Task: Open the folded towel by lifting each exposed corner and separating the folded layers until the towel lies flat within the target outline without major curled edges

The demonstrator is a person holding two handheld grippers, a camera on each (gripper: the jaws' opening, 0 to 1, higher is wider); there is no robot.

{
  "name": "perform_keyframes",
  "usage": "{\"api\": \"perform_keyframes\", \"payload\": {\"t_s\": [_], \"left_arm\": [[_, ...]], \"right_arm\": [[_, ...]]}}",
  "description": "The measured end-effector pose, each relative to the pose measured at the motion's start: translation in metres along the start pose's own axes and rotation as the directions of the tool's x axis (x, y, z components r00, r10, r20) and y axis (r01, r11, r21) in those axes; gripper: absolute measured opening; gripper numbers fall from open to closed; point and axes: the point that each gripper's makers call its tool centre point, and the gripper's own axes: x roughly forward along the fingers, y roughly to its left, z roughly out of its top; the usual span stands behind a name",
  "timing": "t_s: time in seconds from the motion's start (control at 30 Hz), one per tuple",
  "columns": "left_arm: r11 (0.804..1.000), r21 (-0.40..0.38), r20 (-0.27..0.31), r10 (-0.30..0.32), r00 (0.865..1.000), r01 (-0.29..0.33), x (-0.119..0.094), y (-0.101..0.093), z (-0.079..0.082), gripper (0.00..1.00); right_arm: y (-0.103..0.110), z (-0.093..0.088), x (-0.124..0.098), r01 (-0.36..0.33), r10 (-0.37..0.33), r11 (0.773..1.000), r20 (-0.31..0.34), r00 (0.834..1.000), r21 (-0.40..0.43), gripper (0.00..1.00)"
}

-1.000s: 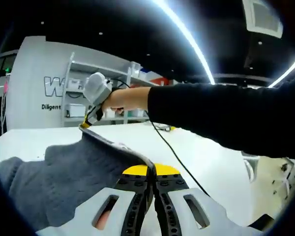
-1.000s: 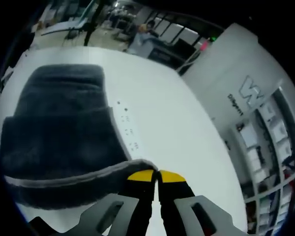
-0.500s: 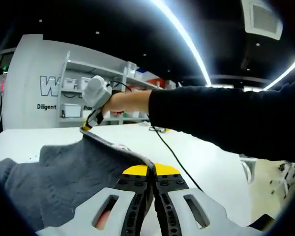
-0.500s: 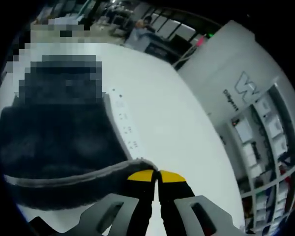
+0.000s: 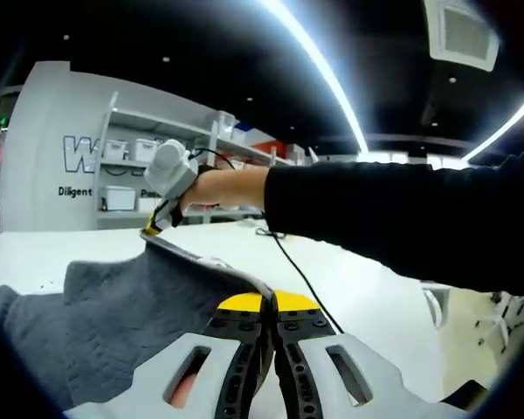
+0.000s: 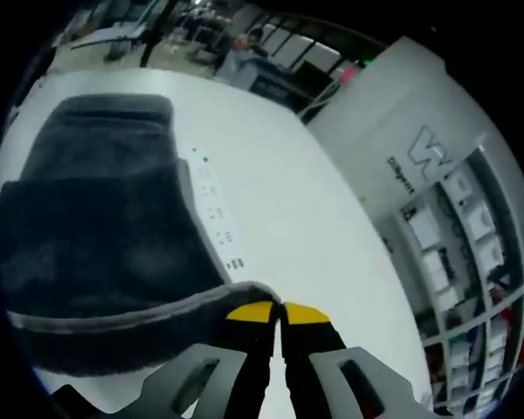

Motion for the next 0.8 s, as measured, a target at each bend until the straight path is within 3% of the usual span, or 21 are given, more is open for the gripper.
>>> {"api": "perform_keyframes", "payload": {"t_s": [0.53, 0.8], "left_arm": [[1.000, 0.010, 0.009, -0.025, 1.000, 0.025, 0.018, -0.013, 0.009, 0.01], [0.999, 0.017, 0.007, -0.042, 0.999, 0.042, 0.029, -0.024, 0.008, 0.01]], "right_arm": [[-0.009, -0.020, -0.013, 0.019, -0.018, 0.999, -0.014, 1.000, 0.034, 0.00], [-0.016, -0.042, -0.019, 0.031, -0.029, 0.998, -0.034, 0.999, 0.048, 0.00]]}}
